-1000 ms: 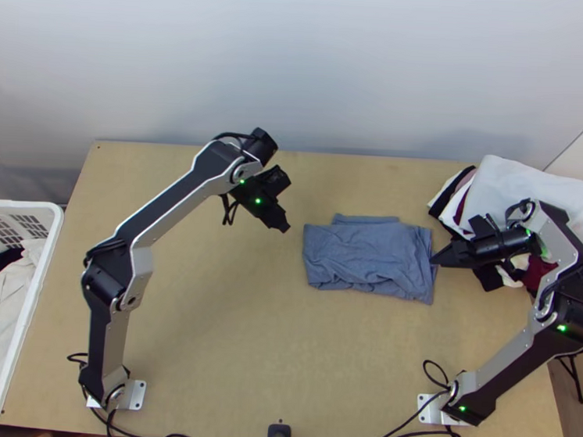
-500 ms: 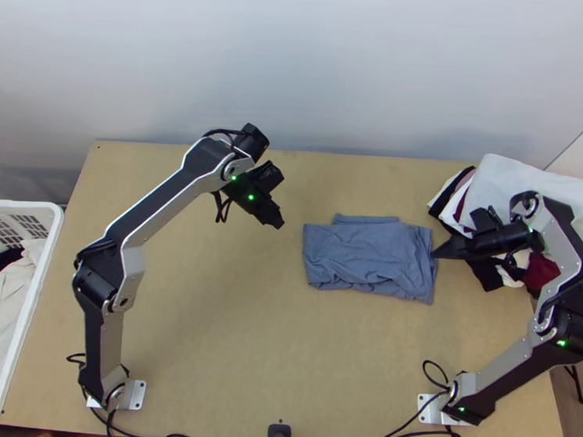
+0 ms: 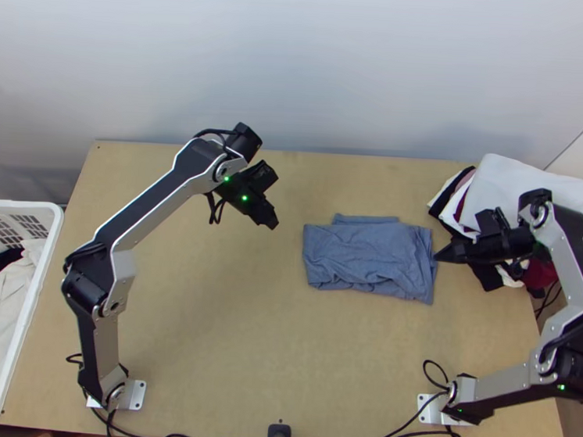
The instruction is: Fold the t-shirt
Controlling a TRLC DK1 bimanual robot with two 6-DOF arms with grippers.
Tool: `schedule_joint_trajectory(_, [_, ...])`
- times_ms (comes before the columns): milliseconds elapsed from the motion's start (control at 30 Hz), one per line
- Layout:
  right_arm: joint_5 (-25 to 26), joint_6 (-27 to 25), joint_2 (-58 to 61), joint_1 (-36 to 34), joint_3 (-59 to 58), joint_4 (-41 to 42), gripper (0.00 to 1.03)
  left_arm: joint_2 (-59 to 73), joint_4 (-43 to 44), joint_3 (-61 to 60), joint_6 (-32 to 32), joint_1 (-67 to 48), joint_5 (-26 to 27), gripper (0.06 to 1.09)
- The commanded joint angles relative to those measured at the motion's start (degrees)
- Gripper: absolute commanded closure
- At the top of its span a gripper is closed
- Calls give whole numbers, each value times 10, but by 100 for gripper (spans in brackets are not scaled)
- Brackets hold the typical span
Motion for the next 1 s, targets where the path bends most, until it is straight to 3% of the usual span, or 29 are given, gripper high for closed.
schedule_joint_trajectory(0, [5, 49, -56, 8, -86, 80, 15, -18, 11, -38, -1, 3, 0, 104])
schedule_joint_trajectory(367, [21, 116, -63, 15, -215, 265, 15, -51, 31, -108, 0, 6, -5, 104])
schedule_joint_trajectory(567, [21, 119, -34, 15, -222, 289, 15, -58, 37, -129, 0, 8, -5, 104])
schedule_joint_trajectory(967, [-13, 172, -25, 50, -220, 302, 15, -62, 43, -144, 0, 11, -12, 104])
